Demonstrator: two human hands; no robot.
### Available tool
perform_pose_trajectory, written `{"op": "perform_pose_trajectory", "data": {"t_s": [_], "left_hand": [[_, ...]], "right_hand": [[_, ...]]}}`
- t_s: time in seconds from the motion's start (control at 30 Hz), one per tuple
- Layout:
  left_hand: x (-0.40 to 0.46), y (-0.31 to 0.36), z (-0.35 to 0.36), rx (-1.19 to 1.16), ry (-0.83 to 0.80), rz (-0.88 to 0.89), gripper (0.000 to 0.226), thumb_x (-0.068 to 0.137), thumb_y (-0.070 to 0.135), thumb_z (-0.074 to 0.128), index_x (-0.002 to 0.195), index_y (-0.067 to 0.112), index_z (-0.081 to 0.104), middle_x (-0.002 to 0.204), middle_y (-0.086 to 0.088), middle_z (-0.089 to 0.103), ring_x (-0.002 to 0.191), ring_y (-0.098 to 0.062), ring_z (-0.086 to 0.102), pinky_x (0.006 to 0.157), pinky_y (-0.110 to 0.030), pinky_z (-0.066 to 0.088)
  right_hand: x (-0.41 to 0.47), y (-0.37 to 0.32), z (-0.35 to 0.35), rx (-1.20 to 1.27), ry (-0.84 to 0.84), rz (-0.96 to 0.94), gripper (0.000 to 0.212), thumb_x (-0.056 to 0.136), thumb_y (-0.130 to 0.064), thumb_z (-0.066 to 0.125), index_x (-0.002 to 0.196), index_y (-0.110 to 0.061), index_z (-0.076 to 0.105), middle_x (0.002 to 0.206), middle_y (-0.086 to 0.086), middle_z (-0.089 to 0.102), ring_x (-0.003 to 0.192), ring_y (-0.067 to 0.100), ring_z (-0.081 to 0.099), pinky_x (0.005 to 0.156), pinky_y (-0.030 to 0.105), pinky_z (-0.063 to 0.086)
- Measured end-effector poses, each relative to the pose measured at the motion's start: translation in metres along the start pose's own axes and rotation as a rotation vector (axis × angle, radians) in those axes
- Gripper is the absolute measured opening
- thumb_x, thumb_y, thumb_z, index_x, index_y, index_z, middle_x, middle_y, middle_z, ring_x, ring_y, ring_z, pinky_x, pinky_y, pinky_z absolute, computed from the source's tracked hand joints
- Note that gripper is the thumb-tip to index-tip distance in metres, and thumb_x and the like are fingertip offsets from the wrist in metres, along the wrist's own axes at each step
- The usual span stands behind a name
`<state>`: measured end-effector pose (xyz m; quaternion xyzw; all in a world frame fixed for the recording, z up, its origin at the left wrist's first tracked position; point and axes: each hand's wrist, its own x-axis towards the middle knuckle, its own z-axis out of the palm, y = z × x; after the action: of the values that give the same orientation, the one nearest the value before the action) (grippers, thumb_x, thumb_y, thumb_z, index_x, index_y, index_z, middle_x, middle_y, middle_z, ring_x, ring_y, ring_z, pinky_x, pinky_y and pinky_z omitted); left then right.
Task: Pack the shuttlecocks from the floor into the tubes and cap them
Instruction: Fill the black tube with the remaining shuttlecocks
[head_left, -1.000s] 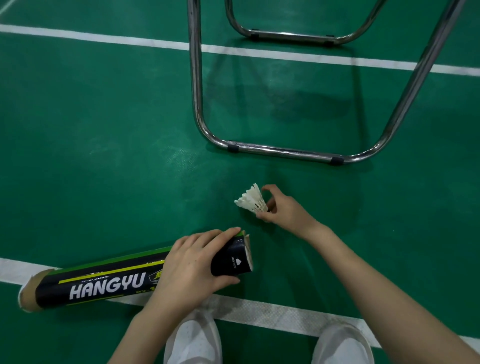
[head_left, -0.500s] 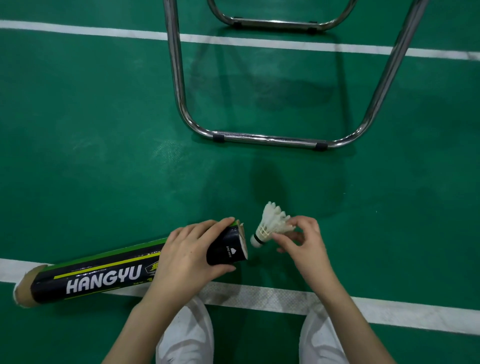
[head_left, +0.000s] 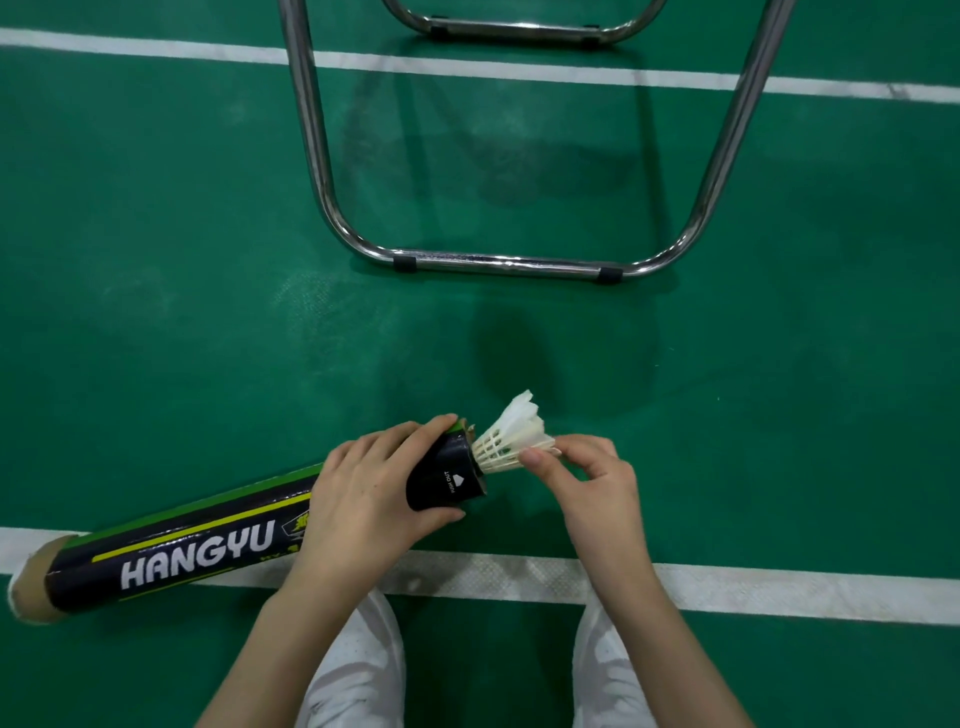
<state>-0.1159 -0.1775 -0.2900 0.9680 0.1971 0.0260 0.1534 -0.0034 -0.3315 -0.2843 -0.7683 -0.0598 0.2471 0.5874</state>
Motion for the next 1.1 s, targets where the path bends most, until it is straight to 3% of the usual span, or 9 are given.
{"op": "perform_pose_trajectory", "data": {"t_s": [0.17,0.23,0.43,0.57,0.7,0.87,1.1], "left_hand": [[-0.002,0.003,-0.001,-0.002,0.002,0.009,0.088,0.050,0.052,0.081,0.129,0.033,0.046,0.109,0.005,0.065,0.094,-0.023,0.062,0.079,-0.038,0.047],[-0.002,0.005,-0.001,-0.010,0.003,0.008,0.088,0.051,0.052,0.081,0.129,0.033,0.046,0.109,0.005,0.064,0.094,-0.023,0.062,0.079,-0.038,0.046],[0.000,0.006,0.001,-0.031,0.019,0.010,0.086,0.053,0.052,0.080,0.129,0.033,0.045,0.110,0.005,0.064,0.094,-0.023,0.062,0.079,-0.038,0.046],[0.000,0.012,0.003,-0.011,0.035,0.030,0.072,0.064,0.063,0.059,0.128,0.033,0.046,0.109,0.006,0.064,0.094,-0.021,0.062,0.077,-0.037,0.047],[-0.002,0.017,0.004,-0.041,0.029,0.030,0.067,0.066,0.060,0.046,0.128,0.035,0.045,0.110,0.008,0.064,0.096,-0.020,0.062,0.081,-0.037,0.045],[-0.003,0.017,0.004,-0.059,0.018,0.041,0.068,0.065,0.059,0.046,0.128,0.036,0.043,0.111,0.008,0.064,0.096,-0.021,0.062,0.081,-0.038,0.046],[-0.003,0.017,0.003,-0.069,-0.005,0.040,0.068,0.065,0.061,0.046,0.128,0.036,0.042,0.111,0.007,0.064,0.098,-0.021,0.061,0.081,-0.039,0.046]], "right_hand": [[-0.015,-0.003,0.019,0.044,-0.084,-0.008,0.006,0.070,-0.039,0.068,0.065,-0.035,0.068,0.084,-0.001,0.063,0.079,-0.002,0.059,0.078,0.010,0.042],[-0.020,-0.002,0.022,0.116,-0.128,0.009,0.017,0.070,-0.042,0.064,0.070,-0.027,0.070,0.085,0.004,0.067,0.079,0.001,0.061,0.076,0.012,0.044],[-0.019,-0.003,0.015,0.128,-0.257,0.035,0.004,0.077,-0.021,0.072,0.080,-0.024,0.071,0.082,0.002,0.071,0.084,0.013,0.063,0.076,0.018,0.049],[-0.020,-0.004,0.015,0.048,-0.294,0.035,0.018,0.071,-0.015,0.078,0.077,-0.027,0.066,0.069,-0.015,0.064,0.071,-0.003,0.054,0.068,0.008,0.041],[-0.022,-0.003,0.016,-0.027,-0.326,-0.003,0.024,0.071,-0.014,0.078,0.075,-0.030,0.060,0.068,-0.022,0.059,0.071,-0.006,0.051,0.068,0.007,0.039],[-0.019,-0.001,0.016,-0.051,-0.349,0.010,0.018,0.072,-0.012,0.077,0.080,-0.022,0.063,0.074,-0.009,0.064,0.071,-0.003,0.053,0.069,0.009,0.041],[-0.015,0.002,0.015,-0.093,-0.390,0.019,0.014,0.075,-0.015,0.074,0.084,-0.023,0.067,0.082,0.001,0.066,0.077,0.004,0.054,0.077,0.019,0.043]]}}
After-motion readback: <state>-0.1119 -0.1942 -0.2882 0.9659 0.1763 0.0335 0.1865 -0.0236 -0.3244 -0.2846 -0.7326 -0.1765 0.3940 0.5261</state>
